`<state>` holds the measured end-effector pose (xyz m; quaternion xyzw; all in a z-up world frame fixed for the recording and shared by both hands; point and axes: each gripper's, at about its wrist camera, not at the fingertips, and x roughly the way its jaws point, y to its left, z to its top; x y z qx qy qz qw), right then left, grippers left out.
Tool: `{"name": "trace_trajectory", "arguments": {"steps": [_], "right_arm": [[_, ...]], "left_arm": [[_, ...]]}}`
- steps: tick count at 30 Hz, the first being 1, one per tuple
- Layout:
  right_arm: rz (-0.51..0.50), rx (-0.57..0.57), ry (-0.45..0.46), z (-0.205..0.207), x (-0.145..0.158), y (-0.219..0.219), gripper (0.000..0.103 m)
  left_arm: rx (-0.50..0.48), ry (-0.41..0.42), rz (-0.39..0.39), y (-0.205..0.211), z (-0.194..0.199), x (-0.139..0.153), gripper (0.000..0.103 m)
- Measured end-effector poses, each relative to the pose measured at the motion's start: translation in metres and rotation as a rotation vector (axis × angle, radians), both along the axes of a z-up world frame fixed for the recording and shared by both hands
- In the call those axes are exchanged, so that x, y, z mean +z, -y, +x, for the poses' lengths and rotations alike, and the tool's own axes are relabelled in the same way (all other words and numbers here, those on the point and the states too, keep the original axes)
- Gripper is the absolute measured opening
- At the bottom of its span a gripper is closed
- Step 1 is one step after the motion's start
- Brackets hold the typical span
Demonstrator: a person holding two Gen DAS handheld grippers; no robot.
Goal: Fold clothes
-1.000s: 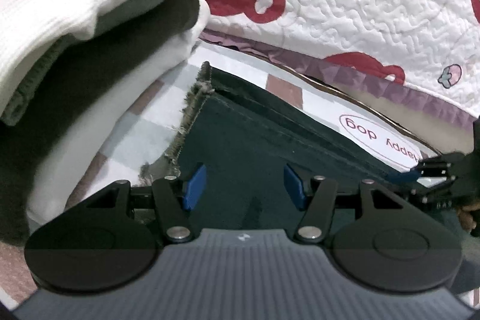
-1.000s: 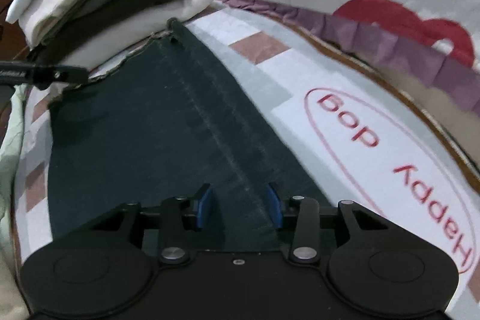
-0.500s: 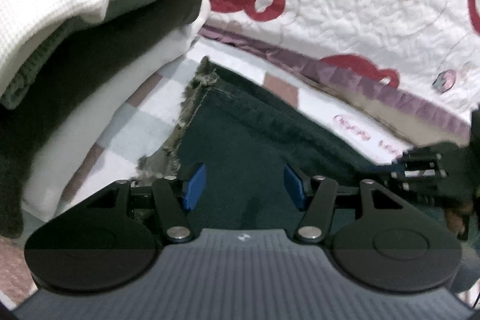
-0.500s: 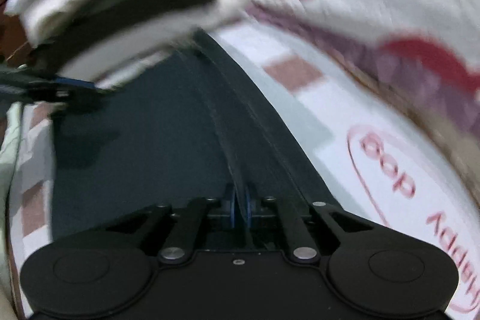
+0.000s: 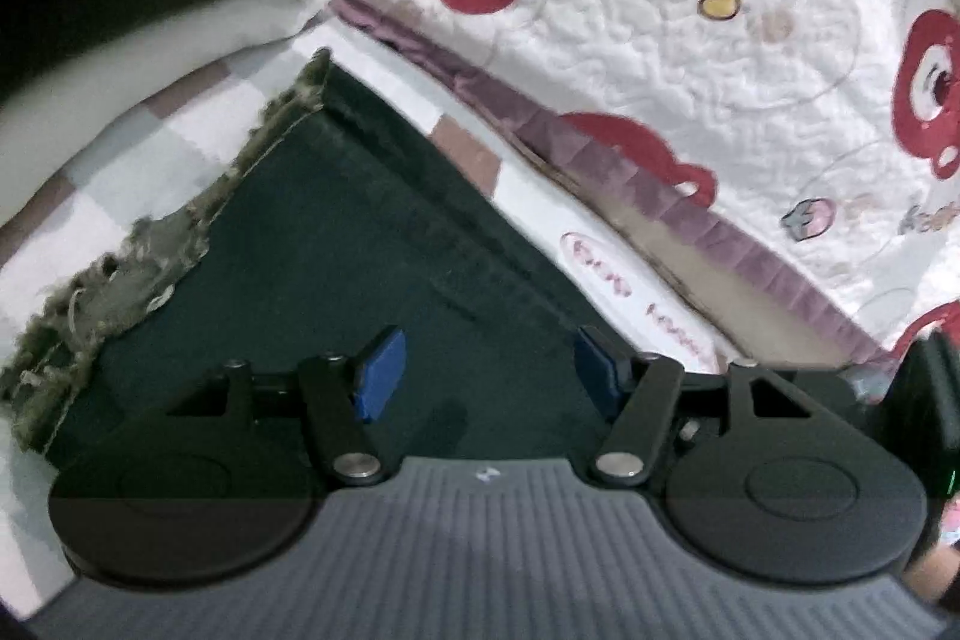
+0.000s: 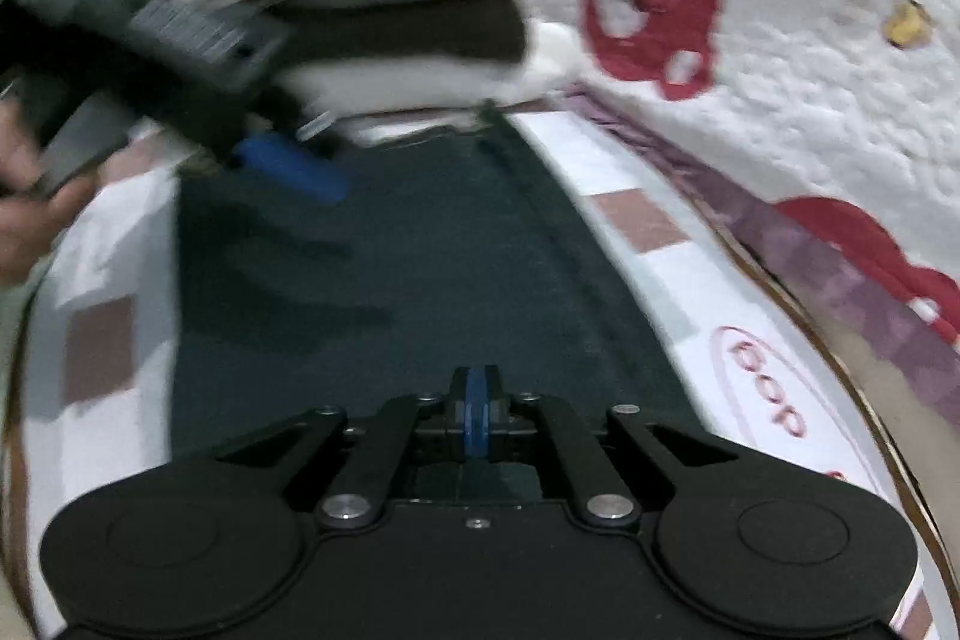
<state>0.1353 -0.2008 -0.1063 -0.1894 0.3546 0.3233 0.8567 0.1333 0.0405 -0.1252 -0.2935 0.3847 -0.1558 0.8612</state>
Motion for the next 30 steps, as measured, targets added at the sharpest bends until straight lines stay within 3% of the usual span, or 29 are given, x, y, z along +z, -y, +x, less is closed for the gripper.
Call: {"name": "trace_trajectory", "arguments": {"steps": [3,4,8,12,14,17,23,26,30], "right_arm": [[0.048,-0.024,-0.06,0.027,0.0,0.024,0.044],[0.052,-0.01,-0.098,0.037,-0.002,0.031,0.047],[-0.02,0.011,-0.198,0.065,-0.021,0.05,0.048],[0.078,0.006,-0.345,0.083,-0.031,0.072,0.051],[0.119,-0.017,-0.367,0.083,-0.031,0.074,0.049],[0.116,0.01,-0.274,0.064,-0.022,0.07,0.007],[0.092,0.006,-0.07,0.012,-0.001,0.059,0.006],[0.084,0.003,-0.012,-0.007,0.007,0.055,0.006],[0.066,0.022,0.056,-0.026,0.011,0.05,0.006]], "left_arm": [[-0.004,-0.017,0.003,-0.004,0.003,-0.002,0.062],[-0.009,-0.022,0.002,-0.004,0.004,-0.003,0.062],[-0.039,-0.099,0.024,0.004,0.019,-0.003,0.062],[-0.115,-0.107,0.159,0.03,0.034,0.01,0.062],[-0.168,-0.112,0.235,0.045,0.041,0.013,0.062],[-0.169,-0.167,0.176,0.053,0.054,0.012,0.062],[-0.007,-0.159,-0.018,0.055,0.058,0.018,0.07],[0.037,-0.183,-0.062,0.064,0.059,0.013,0.071],[0.072,-0.242,-0.052,0.076,0.054,0.01,0.072]]}}
